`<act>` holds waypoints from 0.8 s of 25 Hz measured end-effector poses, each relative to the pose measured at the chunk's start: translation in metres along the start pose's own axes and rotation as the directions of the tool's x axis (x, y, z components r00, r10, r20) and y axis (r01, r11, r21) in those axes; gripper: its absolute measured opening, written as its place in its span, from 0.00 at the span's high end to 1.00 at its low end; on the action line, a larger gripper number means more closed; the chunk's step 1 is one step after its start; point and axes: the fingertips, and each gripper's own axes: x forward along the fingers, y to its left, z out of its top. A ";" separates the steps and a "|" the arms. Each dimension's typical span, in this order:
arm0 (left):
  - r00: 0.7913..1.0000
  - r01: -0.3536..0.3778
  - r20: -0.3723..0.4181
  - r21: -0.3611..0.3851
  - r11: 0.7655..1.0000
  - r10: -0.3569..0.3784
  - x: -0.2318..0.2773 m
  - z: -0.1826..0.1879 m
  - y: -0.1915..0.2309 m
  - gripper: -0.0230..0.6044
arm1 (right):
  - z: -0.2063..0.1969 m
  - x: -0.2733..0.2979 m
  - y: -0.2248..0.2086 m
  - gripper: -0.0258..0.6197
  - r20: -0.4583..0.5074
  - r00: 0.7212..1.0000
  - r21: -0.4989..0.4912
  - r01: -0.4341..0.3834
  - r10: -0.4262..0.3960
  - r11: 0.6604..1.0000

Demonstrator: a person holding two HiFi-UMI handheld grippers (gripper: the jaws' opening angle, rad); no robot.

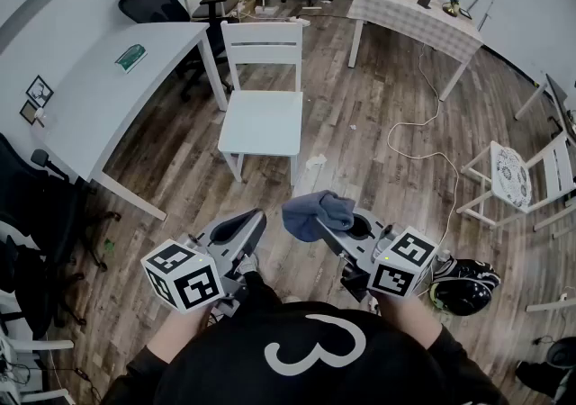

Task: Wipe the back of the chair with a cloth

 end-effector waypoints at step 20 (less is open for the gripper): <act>0.995 0.060 -0.081 -0.050 0.997 -0.064 0.058 0.056 0.120 0.94 | 0.019 0.108 -0.085 0.88 -0.004 0.995 0.100 0.099 -0.099 0.990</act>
